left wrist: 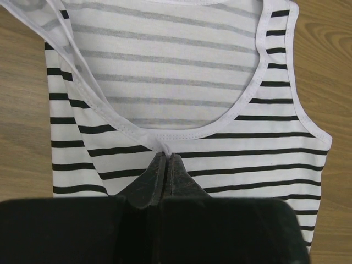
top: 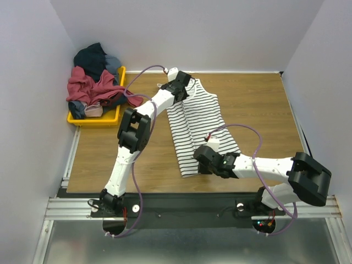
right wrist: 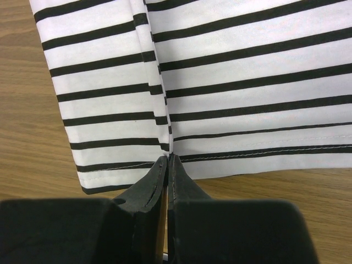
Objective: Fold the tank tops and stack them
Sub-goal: Fold the tank top
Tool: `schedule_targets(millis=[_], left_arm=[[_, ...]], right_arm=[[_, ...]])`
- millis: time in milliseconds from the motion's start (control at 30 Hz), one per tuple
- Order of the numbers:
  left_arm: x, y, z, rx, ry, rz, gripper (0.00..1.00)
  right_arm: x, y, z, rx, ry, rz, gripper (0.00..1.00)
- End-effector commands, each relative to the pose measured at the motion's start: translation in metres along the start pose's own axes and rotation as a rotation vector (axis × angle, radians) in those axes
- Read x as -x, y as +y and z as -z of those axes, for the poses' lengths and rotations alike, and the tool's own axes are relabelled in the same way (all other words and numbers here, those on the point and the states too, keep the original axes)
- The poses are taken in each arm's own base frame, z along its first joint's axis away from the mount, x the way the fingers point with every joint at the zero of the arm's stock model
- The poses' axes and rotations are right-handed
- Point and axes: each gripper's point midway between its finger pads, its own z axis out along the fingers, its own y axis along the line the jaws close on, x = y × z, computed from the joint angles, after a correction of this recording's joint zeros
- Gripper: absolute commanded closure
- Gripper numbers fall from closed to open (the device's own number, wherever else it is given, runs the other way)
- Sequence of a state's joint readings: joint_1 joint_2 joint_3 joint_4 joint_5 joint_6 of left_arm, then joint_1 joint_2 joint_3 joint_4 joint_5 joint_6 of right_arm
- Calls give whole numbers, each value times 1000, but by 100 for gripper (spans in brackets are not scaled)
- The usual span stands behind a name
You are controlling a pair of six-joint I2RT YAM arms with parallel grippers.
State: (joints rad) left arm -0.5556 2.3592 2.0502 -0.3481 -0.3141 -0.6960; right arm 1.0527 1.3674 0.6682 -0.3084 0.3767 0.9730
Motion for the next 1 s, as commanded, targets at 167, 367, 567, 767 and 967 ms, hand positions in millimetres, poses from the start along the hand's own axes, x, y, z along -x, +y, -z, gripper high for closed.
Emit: schedule_targets(millis=[167, 367, 567, 767, 967], left_arm=[[7, -10, -3, 8, -41, -12, 100], [-2, -8, -8, 15, -29, -18, 100], [-1, -10, -7, 4, -31, -16, 100], [14, -17, 3, -24, -57, 6, 100], [31, -22, 15, -69, -81, 43, 100]], right_arm=[[2, -14, -2, -56, -28, -24, 97], [-2, -20, -4, -77, -25, -31, 97], [8, -18, 4, -74, -49, -38, 97], [18, -23, 10, -110, -86, -24, 96], [26, -22, 16, -115, -104, -20, 95]])
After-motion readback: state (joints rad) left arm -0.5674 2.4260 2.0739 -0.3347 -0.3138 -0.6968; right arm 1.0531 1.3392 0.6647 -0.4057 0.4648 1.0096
